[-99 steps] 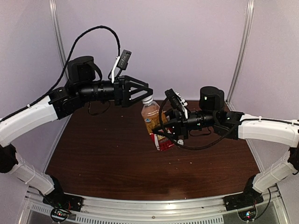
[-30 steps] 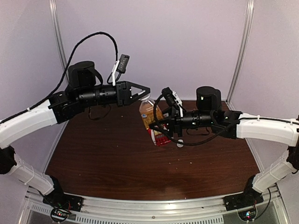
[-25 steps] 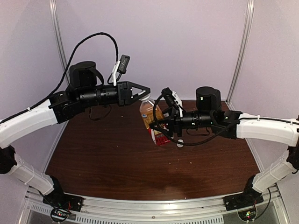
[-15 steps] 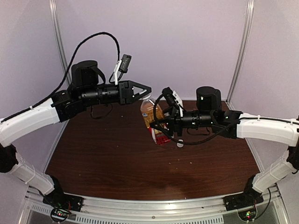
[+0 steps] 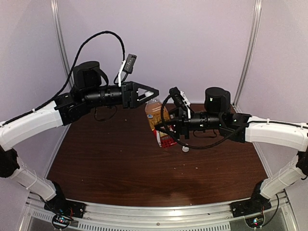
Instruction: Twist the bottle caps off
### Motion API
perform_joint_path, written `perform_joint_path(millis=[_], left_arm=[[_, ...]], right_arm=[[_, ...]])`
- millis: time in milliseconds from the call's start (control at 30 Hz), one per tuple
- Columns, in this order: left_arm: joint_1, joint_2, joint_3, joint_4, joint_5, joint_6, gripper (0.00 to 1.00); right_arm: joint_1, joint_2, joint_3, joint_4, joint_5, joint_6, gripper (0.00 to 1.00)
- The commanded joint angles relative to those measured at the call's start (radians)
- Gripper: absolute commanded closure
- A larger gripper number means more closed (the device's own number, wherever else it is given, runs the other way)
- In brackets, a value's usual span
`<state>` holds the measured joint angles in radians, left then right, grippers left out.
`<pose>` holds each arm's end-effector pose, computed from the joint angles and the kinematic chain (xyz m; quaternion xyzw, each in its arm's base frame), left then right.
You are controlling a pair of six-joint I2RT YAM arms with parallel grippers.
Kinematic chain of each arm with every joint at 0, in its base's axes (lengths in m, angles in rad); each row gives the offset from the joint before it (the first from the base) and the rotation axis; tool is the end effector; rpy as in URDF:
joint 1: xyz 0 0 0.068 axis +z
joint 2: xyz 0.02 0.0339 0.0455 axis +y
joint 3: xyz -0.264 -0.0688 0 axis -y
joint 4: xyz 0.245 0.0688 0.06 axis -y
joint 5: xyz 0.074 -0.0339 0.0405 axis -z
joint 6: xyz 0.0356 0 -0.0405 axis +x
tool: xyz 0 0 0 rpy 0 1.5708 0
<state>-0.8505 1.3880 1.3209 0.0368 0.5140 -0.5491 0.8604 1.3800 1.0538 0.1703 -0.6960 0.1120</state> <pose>0.2015 -0.2561 0.4134 0.2792 0.6597 -0.5733 0.3977 0.1922 0.2585 0.3353 -0.4674 0.5840 0.5146 0.4190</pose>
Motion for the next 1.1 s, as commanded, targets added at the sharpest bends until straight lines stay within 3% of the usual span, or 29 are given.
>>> perform_joint_path(millis=[0,167,267,467,767,1067], left_arm=[[0.008,-0.017,0.027,0.053,0.033,0.041,0.35],[0.014,-0.037,0.021,0.061,0.098,0.108,0.17],[0.025,-0.040,0.020,0.084,0.225,0.153,0.09],[0.048,-0.013,0.023,0.138,0.418,0.159,0.03],[0.050,0.042,0.026,0.324,0.568,0.033,0.07],[0.050,0.077,0.036,0.388,0.592,-0.010,0.21]], right_arm=[[-0.006,-0.022,-0.011,0.041,-0.046,0.016,0.58],[-0.006,-0.020,-0.016,0.059,-0.119,0.025,0.58],[-0.007,-0.012,-0.017,0.076,-0.188,0.036,0.58],[-0.006,0.002,-0.028,0.167,-0.328,0.087,0.58],[-0.006,0.024,-0.050,0.290,-0.410,0.148,0.58],[-0.005,0.044,-0.066,0.356,-0.424,0.183,0.58]])
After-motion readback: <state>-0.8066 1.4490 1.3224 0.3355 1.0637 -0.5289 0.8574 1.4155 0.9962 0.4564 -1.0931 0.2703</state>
